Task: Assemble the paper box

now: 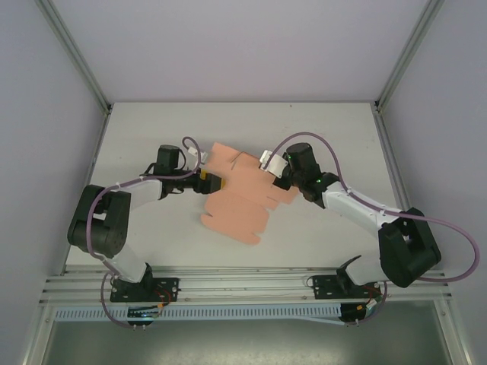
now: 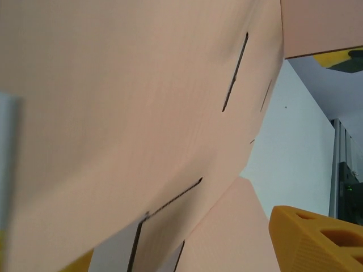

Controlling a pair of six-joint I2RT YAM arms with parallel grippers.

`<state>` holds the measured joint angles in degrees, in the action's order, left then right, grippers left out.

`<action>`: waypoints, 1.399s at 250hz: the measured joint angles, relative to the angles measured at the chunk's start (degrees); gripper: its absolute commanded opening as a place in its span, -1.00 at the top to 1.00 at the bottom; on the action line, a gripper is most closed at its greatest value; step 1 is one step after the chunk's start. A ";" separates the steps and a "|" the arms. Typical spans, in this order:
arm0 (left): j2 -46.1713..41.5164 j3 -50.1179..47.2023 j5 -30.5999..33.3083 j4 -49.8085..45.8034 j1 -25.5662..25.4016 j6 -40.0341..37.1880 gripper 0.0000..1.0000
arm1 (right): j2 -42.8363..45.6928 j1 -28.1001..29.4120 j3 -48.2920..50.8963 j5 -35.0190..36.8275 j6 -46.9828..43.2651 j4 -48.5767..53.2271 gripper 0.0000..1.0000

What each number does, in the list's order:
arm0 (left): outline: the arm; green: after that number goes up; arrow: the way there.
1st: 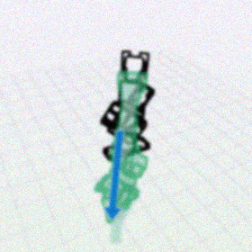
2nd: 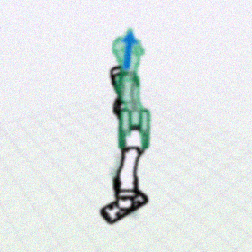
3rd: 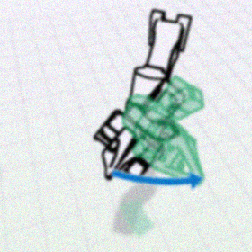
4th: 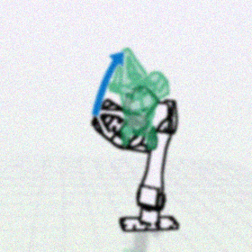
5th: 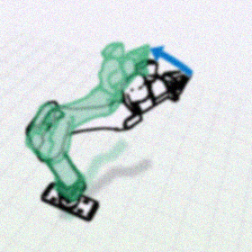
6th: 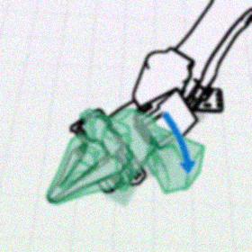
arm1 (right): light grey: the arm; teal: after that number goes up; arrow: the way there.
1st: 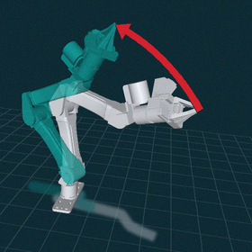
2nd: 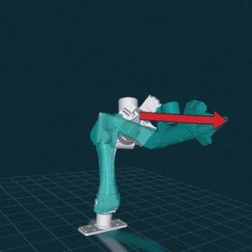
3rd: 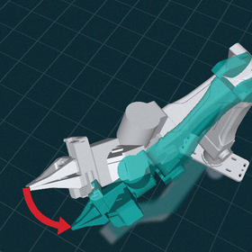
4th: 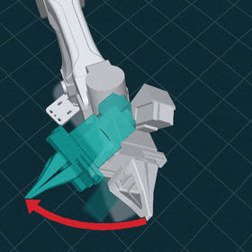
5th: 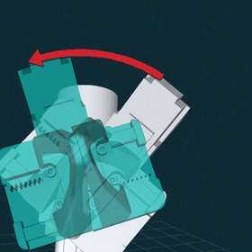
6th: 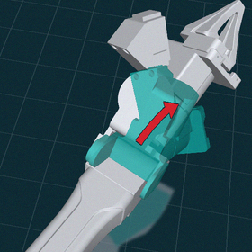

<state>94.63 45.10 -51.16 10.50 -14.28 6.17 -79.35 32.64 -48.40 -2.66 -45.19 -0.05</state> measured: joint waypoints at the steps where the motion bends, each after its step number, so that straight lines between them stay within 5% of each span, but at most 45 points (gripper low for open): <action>1: 0.02 0.00 0.00 0.02 0.00 0.00 -0.53 | 0.00 -0.04 0.02 -0.11 0.09 0.02 1.00; 19: 0.48 0.00 -0.04 0.48 -0.33 -0.11 -0.38 | 0.00 -0.59 -0.02 -0.92 0.61 0.13 1.00; 52: 1.49 0.15 1.73 0.76 -1.44 -0.24 0.21 | 0.00 -1.49 -0.48 -1.75 1.22 0.52 1.00; 106: 0.66 -0.57 8.02 2.73 -3.85 1.46 0.63 | 0.00 -1.68 -1.03 -1.53 2.27 0.59 1.00; 277: -4.39 2.95 36.74 -7.37 -15.91 -1.25 0.47 | -1.07 -0.52 -1.18 3.58 5.14 1.66 1.00; 350: -4.00 5.27 41.05 -11.65 -17.40 -1.01 0.31 | -1.31 0.48 -1.18 6.10 5.29 2.91 1.00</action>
<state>90.63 50.37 -10.11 -1.15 -31.68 5.17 -80.66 33.12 -49.58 3.44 -39.90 2.85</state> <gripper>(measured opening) 0.347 0.046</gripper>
